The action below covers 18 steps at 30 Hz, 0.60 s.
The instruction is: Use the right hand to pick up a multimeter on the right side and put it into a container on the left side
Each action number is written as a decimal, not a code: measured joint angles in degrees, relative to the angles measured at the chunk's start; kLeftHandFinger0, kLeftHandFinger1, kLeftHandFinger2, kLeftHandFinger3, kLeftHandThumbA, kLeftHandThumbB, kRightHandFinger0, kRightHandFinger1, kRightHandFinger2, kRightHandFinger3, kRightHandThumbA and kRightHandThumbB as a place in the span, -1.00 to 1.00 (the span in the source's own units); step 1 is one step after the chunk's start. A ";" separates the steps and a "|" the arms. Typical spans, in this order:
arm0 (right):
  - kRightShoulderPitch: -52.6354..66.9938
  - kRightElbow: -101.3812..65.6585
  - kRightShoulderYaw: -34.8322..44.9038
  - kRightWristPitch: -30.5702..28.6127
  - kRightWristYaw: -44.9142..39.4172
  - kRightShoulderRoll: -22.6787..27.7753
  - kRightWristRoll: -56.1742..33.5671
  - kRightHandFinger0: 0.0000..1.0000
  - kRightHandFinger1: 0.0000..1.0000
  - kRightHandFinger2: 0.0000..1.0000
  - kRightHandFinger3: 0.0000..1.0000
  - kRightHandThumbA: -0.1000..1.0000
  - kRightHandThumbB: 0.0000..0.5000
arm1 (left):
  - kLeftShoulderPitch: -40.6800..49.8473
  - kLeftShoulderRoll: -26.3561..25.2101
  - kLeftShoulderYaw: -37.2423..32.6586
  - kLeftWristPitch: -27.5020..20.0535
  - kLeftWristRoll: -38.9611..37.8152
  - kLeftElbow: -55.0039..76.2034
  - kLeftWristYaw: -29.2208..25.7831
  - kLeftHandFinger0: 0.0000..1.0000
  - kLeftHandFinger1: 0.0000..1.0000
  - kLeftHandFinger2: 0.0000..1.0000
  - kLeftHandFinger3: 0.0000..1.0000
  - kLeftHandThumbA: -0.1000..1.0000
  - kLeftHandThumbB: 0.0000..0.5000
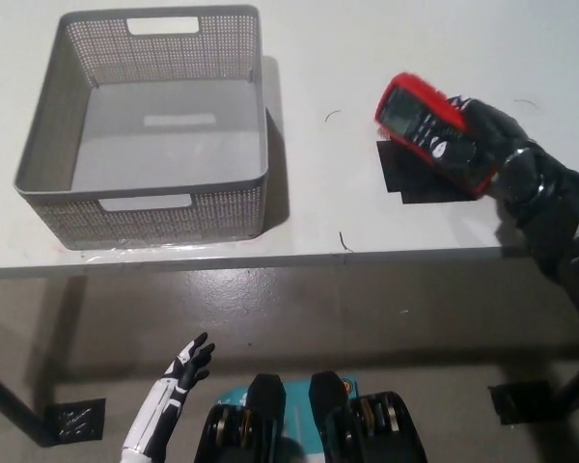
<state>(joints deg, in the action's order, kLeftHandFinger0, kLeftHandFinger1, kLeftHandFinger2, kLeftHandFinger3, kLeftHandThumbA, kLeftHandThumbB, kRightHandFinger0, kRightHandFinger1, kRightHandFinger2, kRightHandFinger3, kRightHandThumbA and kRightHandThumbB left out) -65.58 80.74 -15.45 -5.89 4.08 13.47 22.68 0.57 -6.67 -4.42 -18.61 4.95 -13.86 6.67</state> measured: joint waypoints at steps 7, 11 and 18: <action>-0.05 0.52 15.18 0.89 0.57 0.28 -7.51 -0.86 0.09 0.84 1.00 -1.00 -0.49 | 0.02 0.02 0.09 0.00 -0.02 -0.24 0.10 1.00 1.00 1.00 1.00 1.00 0.89; -0.09 0.73 23.66 1.70 0.29 0.27 -11.67 -1.00 -0.30 0.52 0.80 -1.00 -0.42 | 0.01 0.03 0.10 0.00 -0.02 -0.31 0.10 1.00 1.00 1.00 1.00 1.00 0.83; -1.95 1.19 35.07 4.12 -0.28 -1.25 -18.69 -1.00 -0.12 0.57 0.59 -1.00 -0.40 | 0.03 0.02 0.15 0.09 -0.03 -0.29 0.12 1.00 1.00 1.00 1.00 1.00 0.98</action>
<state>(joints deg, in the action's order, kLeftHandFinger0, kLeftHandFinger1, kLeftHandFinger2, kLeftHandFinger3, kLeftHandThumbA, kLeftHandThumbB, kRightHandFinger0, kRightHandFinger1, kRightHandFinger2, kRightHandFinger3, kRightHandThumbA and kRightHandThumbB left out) -67.54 81.93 19.61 -1.76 3.81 12.22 3.99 0.60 -6.64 -4.27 -18.52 4.91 -14.15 6.79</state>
